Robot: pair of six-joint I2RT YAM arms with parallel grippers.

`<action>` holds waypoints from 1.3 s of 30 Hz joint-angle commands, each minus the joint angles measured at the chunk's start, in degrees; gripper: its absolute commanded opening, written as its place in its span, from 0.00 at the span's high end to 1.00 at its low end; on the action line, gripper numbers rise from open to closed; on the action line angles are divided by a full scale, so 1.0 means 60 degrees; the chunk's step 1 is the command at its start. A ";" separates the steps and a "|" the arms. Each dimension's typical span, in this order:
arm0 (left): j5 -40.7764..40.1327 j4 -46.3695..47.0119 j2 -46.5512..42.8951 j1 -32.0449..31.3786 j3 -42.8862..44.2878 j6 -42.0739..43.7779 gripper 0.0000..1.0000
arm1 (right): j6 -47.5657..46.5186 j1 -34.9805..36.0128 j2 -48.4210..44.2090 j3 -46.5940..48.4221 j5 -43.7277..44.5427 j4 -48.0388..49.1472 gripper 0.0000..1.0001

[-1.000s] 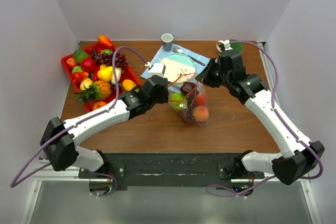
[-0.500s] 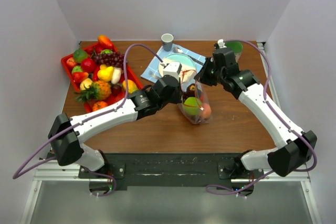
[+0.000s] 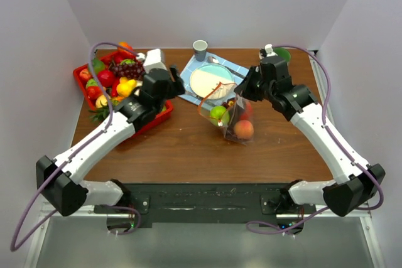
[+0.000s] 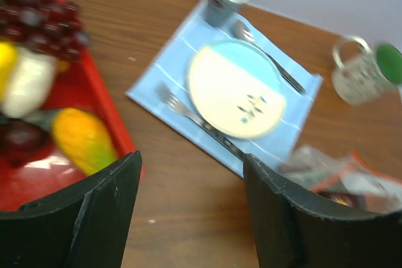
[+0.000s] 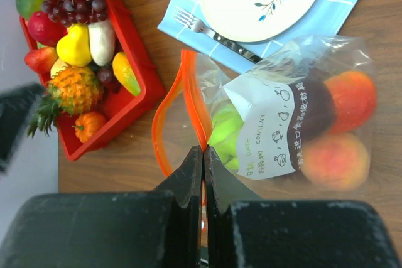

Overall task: Place the food in the zip-top bag and seal the zipper
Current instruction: Pick up the fake fruit from the bin.

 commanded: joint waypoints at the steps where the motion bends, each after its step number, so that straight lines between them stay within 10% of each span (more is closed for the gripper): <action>1: -0.1048 -0.0603 0.0583 0.1066 -0.0033 -0.0442 0.29 | -0.0135 -0.0021 -0.0361 0.0035 -0.0260 0.0748 1.00; 31: -0.0374 0.1138 0.4438 0.3133 -0.0883 -0.1543 0.31 | -0.0443 -0.0021 -0.0112 -0.0287 -0.1037 0.0896 1.00; 39: -0.0169 0.1475 0.4865 0.3206 -0.0985 -0.1441 0.51 | -0.0458 -0.0006 -0.0244 -0.0346 -0.1037 0.0808 1.00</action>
